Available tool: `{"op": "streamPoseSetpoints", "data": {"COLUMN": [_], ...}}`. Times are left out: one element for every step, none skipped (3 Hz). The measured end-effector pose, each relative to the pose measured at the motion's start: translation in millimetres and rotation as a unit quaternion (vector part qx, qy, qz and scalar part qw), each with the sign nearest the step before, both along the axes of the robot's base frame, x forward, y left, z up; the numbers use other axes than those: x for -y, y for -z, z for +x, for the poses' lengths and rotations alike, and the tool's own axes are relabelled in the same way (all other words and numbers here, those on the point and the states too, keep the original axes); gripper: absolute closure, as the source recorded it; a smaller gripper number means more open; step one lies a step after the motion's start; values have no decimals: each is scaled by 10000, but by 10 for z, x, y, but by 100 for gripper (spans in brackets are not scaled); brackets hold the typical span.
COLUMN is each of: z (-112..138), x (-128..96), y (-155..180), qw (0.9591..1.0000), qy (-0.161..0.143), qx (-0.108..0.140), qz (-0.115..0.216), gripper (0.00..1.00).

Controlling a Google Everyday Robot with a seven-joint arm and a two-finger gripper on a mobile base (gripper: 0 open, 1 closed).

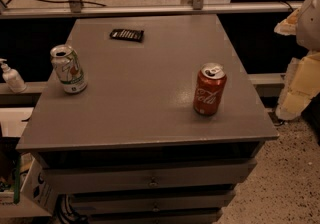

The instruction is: Knock 7up can over

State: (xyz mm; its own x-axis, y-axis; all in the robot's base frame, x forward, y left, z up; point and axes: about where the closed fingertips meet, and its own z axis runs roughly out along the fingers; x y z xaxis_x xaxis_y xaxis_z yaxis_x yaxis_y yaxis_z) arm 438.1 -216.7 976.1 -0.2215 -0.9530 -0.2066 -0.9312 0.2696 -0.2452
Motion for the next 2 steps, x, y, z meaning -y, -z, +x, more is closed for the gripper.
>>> {"op": "streamPoseSetpoints", "data": {"z": [0,27], "x": [0,-15], "y": [-1,-23], "qw": [10000,9999], "qy": [-1,-57], "qx": [1,31], "qz": [2,118], "gripper": [0,0]}}
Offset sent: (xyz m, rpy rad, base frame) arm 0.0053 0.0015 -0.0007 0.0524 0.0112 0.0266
